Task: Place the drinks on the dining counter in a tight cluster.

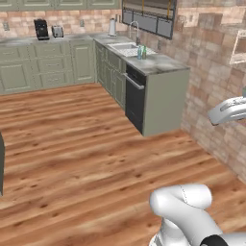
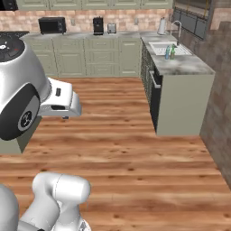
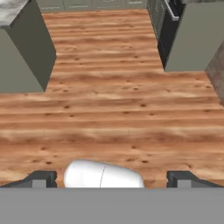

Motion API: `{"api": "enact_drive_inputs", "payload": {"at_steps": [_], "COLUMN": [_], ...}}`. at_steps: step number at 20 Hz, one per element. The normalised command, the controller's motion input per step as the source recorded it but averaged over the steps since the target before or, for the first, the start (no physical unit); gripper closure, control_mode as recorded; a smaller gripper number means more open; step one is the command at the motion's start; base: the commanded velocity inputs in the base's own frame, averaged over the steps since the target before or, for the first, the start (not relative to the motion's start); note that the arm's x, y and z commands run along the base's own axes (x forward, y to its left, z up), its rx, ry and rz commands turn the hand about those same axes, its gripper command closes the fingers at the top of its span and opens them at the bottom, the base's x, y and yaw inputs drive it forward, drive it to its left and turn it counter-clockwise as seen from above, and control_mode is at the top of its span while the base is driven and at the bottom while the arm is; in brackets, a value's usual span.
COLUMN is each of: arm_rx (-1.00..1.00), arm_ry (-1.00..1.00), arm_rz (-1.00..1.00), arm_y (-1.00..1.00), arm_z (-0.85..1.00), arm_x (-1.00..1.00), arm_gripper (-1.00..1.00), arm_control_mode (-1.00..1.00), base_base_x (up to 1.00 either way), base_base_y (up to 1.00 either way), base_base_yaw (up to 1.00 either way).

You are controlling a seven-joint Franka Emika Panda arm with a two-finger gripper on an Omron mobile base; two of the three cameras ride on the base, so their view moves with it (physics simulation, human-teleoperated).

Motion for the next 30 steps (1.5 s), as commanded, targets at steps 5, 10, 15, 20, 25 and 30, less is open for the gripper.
{"api": "enact_drive_inputs", "payload": {"at_steps": [5,10,15,20,25,30], "arm_rx": [0.00,0.00,0.00,0.00,0.00,0.00], "arm_ry": [0.00,0.00,0.00,0.00,0.00,0.00], "arm_rz": [0.00,0.00,0.00,0.00,0.00,0.00], "arm_y": [0.00,0.00,0.00,0.00,0.00,0.00], "arm_z": [0.00,0.00,0.00,0.00,0.00,0.00], "arm_x": [0.00,0.00,0.00,0.00,0.00,0.00], "arm_gripper": [-1.00,-1.00,-1.00,-1.00,-1.00,-1.00], "arm_control_mode": [1.00,1.00,1.00,1.00,1.00,1.00], "base_base_x": [1.00,1.00,1.00,0.93,0.98,1.00], "base_base_y": [0.00,0.00,0.12,0.48,0.37,0.91], "base_base_yaw": [-0.01,0.00,-0.09,-0.35,-0.47,-0.57]}}
